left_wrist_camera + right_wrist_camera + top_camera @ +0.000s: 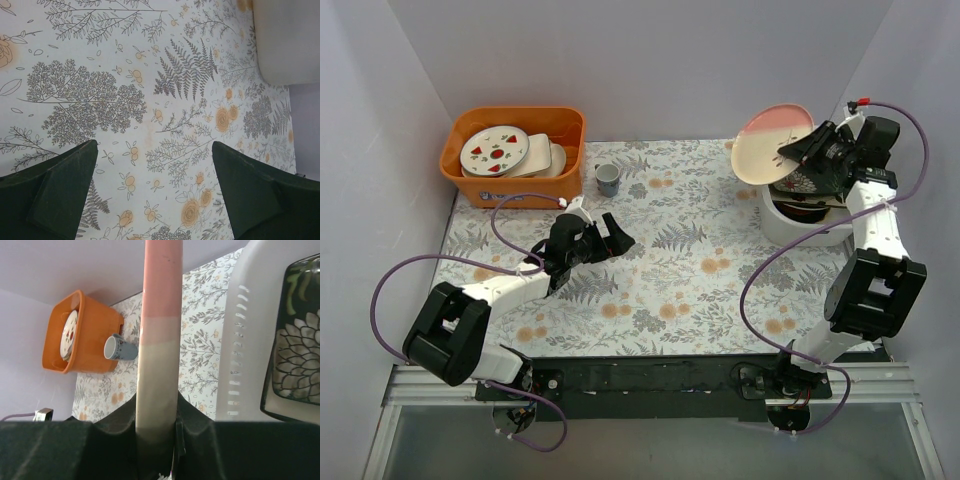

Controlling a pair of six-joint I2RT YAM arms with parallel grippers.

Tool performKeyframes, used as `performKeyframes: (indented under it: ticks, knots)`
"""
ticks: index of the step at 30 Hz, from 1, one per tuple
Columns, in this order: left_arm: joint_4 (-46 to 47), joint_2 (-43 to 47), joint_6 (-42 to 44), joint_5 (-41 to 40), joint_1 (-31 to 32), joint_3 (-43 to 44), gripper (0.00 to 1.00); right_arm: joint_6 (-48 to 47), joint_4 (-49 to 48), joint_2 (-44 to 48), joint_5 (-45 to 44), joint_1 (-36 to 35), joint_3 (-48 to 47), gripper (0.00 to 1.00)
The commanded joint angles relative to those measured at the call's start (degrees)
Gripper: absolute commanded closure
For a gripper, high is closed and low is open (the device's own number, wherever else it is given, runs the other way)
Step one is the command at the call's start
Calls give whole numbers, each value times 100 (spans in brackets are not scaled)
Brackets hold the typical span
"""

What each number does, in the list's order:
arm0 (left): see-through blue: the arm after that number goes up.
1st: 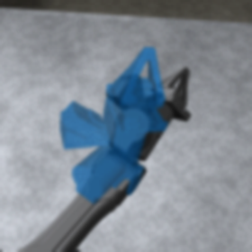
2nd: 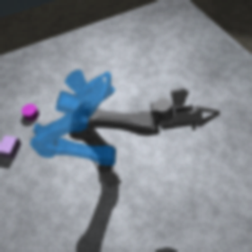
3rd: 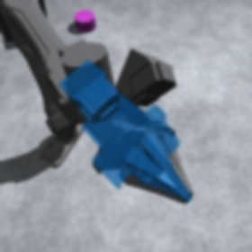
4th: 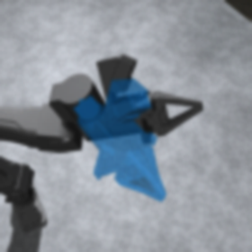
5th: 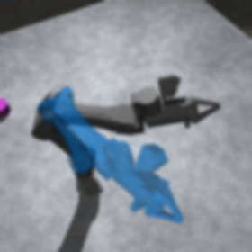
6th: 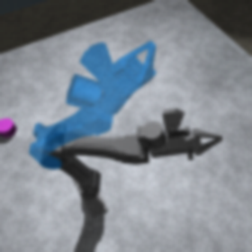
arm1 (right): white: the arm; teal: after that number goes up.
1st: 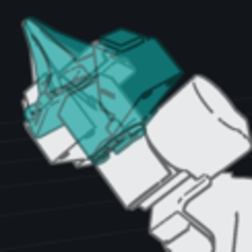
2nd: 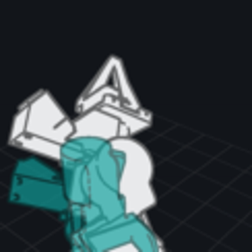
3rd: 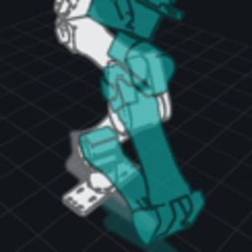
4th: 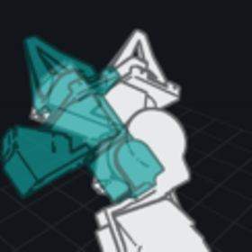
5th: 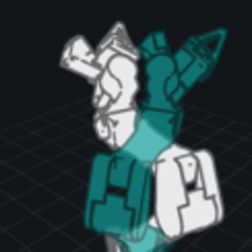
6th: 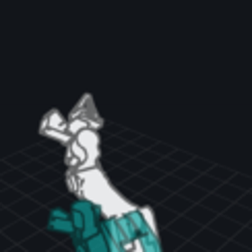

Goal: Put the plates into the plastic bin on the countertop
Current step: Place the plate in the plastic bin.

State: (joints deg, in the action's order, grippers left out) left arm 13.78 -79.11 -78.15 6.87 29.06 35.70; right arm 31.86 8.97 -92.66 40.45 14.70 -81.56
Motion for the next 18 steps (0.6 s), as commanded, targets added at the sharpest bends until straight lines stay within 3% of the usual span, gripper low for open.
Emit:
performKeyframes:
  ticks: [1, 18]
  knots:
    - [-51, 10, 133, 16, -5, 183, 2, 277, -844, 460, 271, 270, -88, 99]
    - [-69, -17, 151, 33, -14, 191, 2, 620, -1424, 644, 209, 1017, 509, 99]
